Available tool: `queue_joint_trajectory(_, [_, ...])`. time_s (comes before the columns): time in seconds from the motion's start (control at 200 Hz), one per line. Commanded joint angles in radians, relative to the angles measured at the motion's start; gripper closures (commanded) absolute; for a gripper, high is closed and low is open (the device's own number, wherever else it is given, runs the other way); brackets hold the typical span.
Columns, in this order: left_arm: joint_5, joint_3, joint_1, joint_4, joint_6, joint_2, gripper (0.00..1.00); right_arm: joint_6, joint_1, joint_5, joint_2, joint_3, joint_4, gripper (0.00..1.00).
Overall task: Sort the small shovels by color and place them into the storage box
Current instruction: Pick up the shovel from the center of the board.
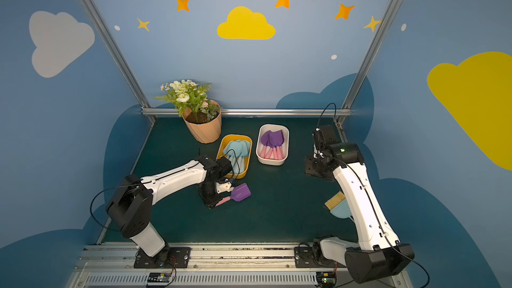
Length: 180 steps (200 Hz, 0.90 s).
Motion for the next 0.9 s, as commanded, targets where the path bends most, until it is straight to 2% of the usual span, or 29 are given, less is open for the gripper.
queue_joint_trajectory(0.0, [0.02, -0.022, -0.031, -0.005, -0.03, 0.041, 0.97, 0.011, -0.007, -0.004, -0.022, -0.012, 0.002, 0.53])
queue_joint_trajectory(0.29, [-0.012, -0.021, -0.077, 0.013, -0.064, 0.173, 0.96, 0.002, -0.01, 0.006, -0.032, -0.018, 0.002, 0.53])
queue_joint_trajectory(0.41, [-0.025, -0.022, -0.088, 0.027, -0.074, 0.192, 0.84, 0.0, -0.015, 0.007, -0.033, -0.018, 0.002, 0.52])
queue_joint_trajectory(0.591, [-0.028, -0.024, -0.091, 0.039, -0.07, 0.195, 0.76, -0.003, -0.017, 0.006, -0.033, -0.018, 0.001, 0.52])
queue_joint_trajectory(0.706, [-0.03, -0.029, -0.092, 0.054, -0.073, 0.195, 0.77, -0.001, -0.02, 0.005, -0.033, -0.016, 0.002, 0.52])
queue_joint_trajectory(0.896, [-0.039, -0.027, -0.095, 0.059, -0.077, 0.191, 0.83, -0.003, -0.021, 0.005, -0.033, -0.015, 0.002, 0.52])
